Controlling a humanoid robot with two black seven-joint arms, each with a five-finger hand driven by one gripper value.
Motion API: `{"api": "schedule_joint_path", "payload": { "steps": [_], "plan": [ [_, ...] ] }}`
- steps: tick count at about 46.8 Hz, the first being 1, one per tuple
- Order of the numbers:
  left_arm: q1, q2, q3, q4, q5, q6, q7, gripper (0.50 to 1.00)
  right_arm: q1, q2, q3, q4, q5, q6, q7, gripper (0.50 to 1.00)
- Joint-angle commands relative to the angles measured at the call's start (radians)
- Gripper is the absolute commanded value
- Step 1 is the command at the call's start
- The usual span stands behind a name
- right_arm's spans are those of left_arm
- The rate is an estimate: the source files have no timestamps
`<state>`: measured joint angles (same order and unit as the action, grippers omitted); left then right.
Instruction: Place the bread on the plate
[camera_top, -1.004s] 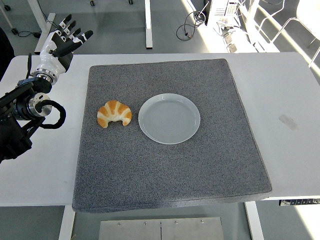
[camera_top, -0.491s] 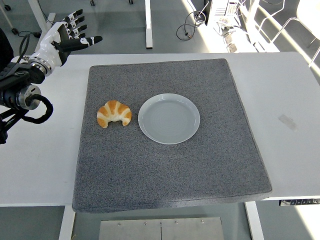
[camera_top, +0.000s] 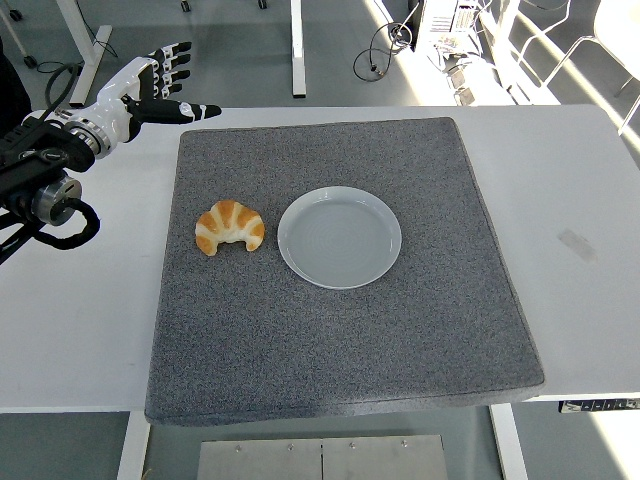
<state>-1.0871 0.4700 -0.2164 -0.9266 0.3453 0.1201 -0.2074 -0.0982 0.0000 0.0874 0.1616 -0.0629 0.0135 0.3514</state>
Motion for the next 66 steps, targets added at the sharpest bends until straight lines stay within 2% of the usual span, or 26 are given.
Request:
{"api": "schedule_joint_path", "payload": {
  "steps": [1, 6, 11, 15, 23, 34, 47, 53, 66],
  "plan": [
    [-0.013, 0.012, 0.020, -0.037, 0.044, 0.018, 0.036, 0.980, 0.002, 0.000, 0.000, -0.001, 0.000, 0.000, 0.001, 1.000],
    [-0.039, 0.030, 0.069, -0.099, 0.138, 0.047, 0.100, 0.980, 0.000, 0.000, 0.000, 0.001, 0.000, 0.000, 0.000, 1.000],
    [-0.053, 0.055, 0.075, -0.158, 0.201, 0.082, 0.131, 0.980, 0.000, 0.000, 0.000, -0.001, 0.000, -0.001, 0.000, 1.000],
    [-0.068, 0.065, 0.080, -0.201, 0.241, 0.085, 0.152, 0.980, 0.000, 0.000, 0.000, -0.001, 0.000, 0.000, 0.000, 1.000],
    [-0.074, 0.067, 0.109, -0.233, 0.388, 0.090, 0.250, 0.980, 0.000, 0.000, 0.000, -0.001, 0.000, 0.000, 0.000, 1.000],
    [-0.082, 0.067, 0.147, -0.248, 0.469, 0.093, 0.295, 0.980, 0.000, 0.000, 0.000, -0.001, 0.000, 0.000, 0.000, 1.000],
    [-0.096, 0.114, 0.161, -0.374, 0.544, 0.089, 0.362, 0.980, 0.000, 0.000, 0.000, 0.001, 0.000, 0.000, 0.000, 1.000],
    [-0.122, 0.127, 0.236, -0.388, 0.555, 0.087, 0.407, 0.978, 0.000, 0.000, 0.000, 0.001, 0.000, 0.000, 0.000, 1.000],
    [-0.129, 0.137, 0.273, -0.396, 0.601, 0.087, 0.413, 0.978, 0.000, 0.000, 0.000, -0.001, 0.000, 0.000, 0.000, 1.000]
  ]
}}
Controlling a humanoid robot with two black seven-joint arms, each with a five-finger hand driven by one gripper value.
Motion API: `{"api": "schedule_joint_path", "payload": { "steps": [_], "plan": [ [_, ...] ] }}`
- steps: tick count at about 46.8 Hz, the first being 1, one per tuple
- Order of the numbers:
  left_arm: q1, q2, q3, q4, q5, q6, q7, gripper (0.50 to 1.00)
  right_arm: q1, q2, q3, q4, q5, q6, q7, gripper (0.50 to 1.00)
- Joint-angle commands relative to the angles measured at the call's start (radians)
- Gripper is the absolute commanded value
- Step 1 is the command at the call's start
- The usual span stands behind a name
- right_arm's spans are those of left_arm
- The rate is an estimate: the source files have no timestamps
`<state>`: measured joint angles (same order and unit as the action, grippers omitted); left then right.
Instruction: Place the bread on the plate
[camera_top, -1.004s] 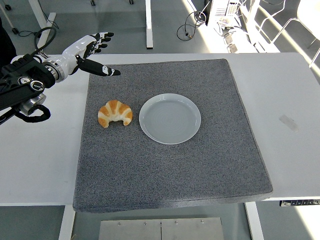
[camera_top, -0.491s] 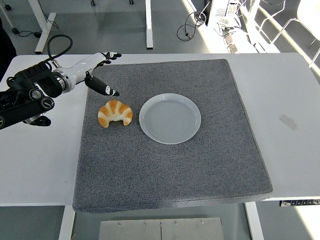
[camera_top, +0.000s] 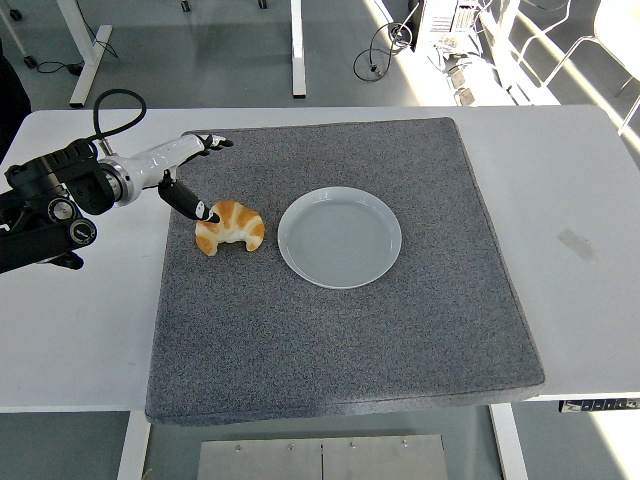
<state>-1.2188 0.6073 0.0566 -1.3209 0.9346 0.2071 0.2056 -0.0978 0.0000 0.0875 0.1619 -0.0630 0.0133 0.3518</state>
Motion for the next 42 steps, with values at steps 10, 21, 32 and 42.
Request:
{"api": "schedule_joint_path", "payload": {
  "steps": [10, 21, 32, 42],
  "plan": [
    [0.007, 0.000, 0.006, -0.038, 0.015, 0.000, 0.003, 0.978, 0.000, 0.000, 0.000, 0.001, 0.000, 0.001, 0.000, 1.000],
    [0.007, 0.000, 0.058, -0.040, 0.015, 0.000, 0.003, 0.978, 0.000, 0.000, 0.000, -0.001, 0.000, -0.001, 0.000, 1.000],
    [0.013, -0.006, 0.069, -0.026, 0.066, 0.000, 0.005, 0.977, 0.000, 0.000, 0.000, -0.001, 0.000, 0.001, 0.000, 1.000],
    [0.019, -0.021, 0.075, 0.006, 0.067, 0.000, 0.011, 0.975, 0.000, 0.000, 0.000, -0.001, 0.000, 0.001, 0.000, 1.000]
  ]
}}
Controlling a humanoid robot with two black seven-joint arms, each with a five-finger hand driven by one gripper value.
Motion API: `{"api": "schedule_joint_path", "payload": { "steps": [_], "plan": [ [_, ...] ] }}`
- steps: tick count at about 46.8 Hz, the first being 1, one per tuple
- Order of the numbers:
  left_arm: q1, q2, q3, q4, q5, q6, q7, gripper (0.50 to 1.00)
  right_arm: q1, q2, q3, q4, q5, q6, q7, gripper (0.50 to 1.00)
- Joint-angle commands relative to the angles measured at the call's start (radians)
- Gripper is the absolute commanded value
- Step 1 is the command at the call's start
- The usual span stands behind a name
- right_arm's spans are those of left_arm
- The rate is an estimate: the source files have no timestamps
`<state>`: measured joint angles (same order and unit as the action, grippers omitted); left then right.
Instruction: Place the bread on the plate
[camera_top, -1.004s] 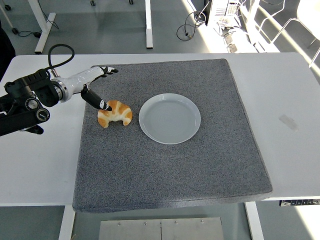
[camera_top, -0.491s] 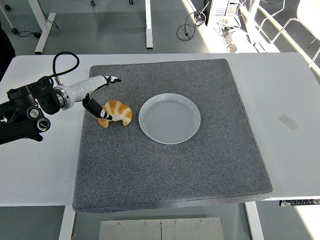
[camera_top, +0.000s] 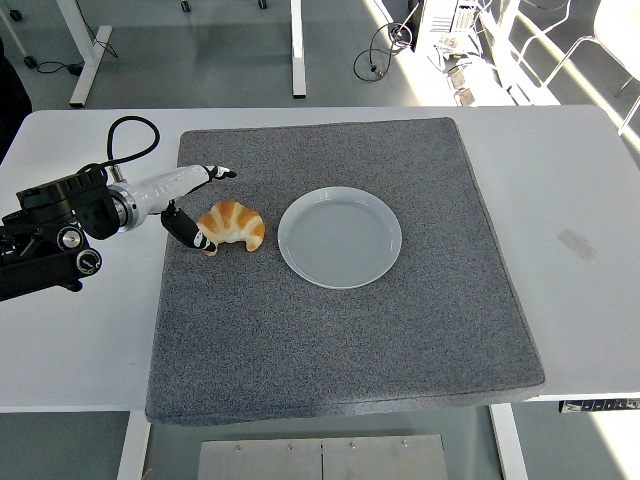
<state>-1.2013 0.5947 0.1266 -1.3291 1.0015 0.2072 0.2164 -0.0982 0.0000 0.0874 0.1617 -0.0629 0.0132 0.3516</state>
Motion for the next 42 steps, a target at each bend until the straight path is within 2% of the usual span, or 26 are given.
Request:
{"api": "schedule_joint_path", "payload": {
  "steps": [1, 11, 22, 34, 42],
  "plan": [
    [0.003, -0.015, 0.010, 0.021, 0.000, 0.000, 0.000, 0.975, 0.000, 0.000, 0.000, 0.001, 0.000, -0.001, 0.000, 1.000],
    [0.022, -0.081, 0.013, 0.100, 0.000, 0.000, -0.002, 0.972, 0.000, 0.000, 0.000, 0.001, 0.000, -0.001, 0.000, 1.000],
    [0.028, -0.093, 0.008, 0.102, -0.001, -0.003, -0.002, 0.954, 0.000, 0.000, 0.000, 0.001, 0.000, -0.001, 0.001, 1.000],
    [0.026, -0.092, 0.004, 0.102, -0.015, -0.003, -0.006, 0.793, 0.000, 0.000, 0.000, -0.001, 0.000, 0.001, 0.000, 1.000],
    [0.029, -0.092, 0.004, 0.100, -0.017, -0.005, -0.017, 0.622, 0.000, 0.000, 0.000, -0.001, 0.000, -0.001, 0.000, 1.000]
  ]
}}
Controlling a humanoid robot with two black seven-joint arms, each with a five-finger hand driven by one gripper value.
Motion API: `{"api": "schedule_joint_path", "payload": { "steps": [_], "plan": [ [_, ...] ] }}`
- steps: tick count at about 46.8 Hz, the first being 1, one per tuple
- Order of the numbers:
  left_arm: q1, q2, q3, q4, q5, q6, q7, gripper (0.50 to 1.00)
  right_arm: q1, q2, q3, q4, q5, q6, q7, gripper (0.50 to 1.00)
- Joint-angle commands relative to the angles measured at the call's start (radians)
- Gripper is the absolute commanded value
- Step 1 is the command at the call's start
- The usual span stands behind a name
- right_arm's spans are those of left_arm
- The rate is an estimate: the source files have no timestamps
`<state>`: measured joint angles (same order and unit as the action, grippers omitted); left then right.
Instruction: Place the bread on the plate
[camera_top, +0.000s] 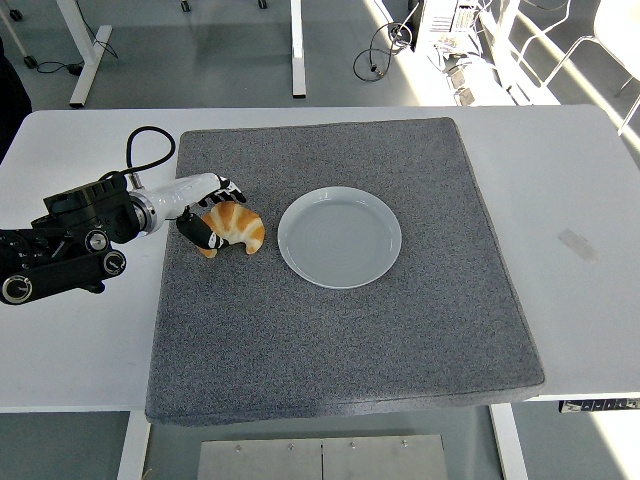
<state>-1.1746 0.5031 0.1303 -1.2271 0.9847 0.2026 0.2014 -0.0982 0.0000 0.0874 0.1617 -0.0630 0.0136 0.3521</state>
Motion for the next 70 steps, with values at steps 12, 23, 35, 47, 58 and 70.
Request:
{"api": "schedule_joint_path", "payload": {
  "steps": [12, 23, 35, 47, 58, 70],
  "plan": [
    [0.003, 0.000, 0.003, 0.000, 0.015, 0.000, -0.004, 0.604, 0.000, 0.000, 0.000, 0.001, 0.000, 0.000, 0.001, 1.000],
    [0.003, 0.000, 0.003, 0.000, 0.015, 0.001, -0.005, 0.500, 0.000, 0.000, 0.000, 0.001, 0.000, -0.001, -0.001, 1.000],
    [-0.014, 0.018, -0.046, 0.000, -0.006, -0.002, -0.020, 0.500, 0.002, 0.000, 0.000, 0.001, 0.000, 0.000, 0.001, 1.000],
    [-0.017, 0.048, -0.166, -0.002, -0.008, -0.054, -0.020, 0.500, 0.000, 0.000, 0.000, 0.001, 0.000, 0.000, -0.001, 1.000],
    [-0.043, 0.046, -0.181, -0.002, -0.008, -0.071, -0.019, 0.500, 0.000, 0.000, 0.000, -0.001, 0.000, 0.000, -0.001, 1.000],
    [-0.091, 0.034, -0.186, -0.006, -0.032, -0.072, -0.019, 0.500, 0.000, 0.000, 0.000, -0.001, 0.000, 0.000, -0.001, 1.000]
  ]
}}
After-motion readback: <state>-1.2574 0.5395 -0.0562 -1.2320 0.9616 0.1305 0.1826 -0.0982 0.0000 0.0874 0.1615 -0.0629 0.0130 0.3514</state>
